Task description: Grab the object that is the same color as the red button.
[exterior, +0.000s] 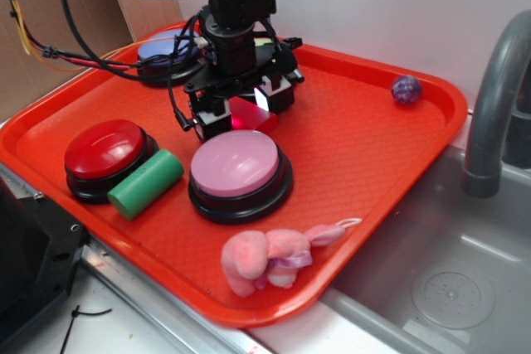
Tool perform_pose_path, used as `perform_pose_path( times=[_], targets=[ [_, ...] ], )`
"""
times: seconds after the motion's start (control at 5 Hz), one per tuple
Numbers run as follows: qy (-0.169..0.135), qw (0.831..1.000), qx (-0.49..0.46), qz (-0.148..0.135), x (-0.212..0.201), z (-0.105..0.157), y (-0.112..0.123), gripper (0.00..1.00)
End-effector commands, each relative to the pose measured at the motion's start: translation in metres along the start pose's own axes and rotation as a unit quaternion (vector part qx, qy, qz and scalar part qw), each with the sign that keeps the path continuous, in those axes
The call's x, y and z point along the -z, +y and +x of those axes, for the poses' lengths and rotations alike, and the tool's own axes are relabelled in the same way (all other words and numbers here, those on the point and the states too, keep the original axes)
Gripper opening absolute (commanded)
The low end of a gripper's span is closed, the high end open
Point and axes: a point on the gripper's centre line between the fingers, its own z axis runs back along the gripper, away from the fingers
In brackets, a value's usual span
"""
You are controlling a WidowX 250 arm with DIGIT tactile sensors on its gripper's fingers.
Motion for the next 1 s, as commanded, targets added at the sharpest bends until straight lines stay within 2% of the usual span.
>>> perform_pose_path(
  times=[0.0, 0.2, 0.4, 0.6, 0.8],
  targets=[
    [0.05, 0.997, 0.066, 0.001, -0.057, 0.038, 0.016, 0.0],
    [0.027, 0.982, 0.189, -0.006, -0.098, 0.045, 0.02, 0.0],
    [0.024, 0.95, 0.307, -0.041, -0.13, 0.038, 0.022, 0.0],
    [0.064, 0.903, 0.421, -0.067, -0.157, 0.04, 0.028, 0.0],
    [0.126, 0.834, 0.523, -0.119, -0.172, 0.042, 0.034, 0.0]
  ],
)
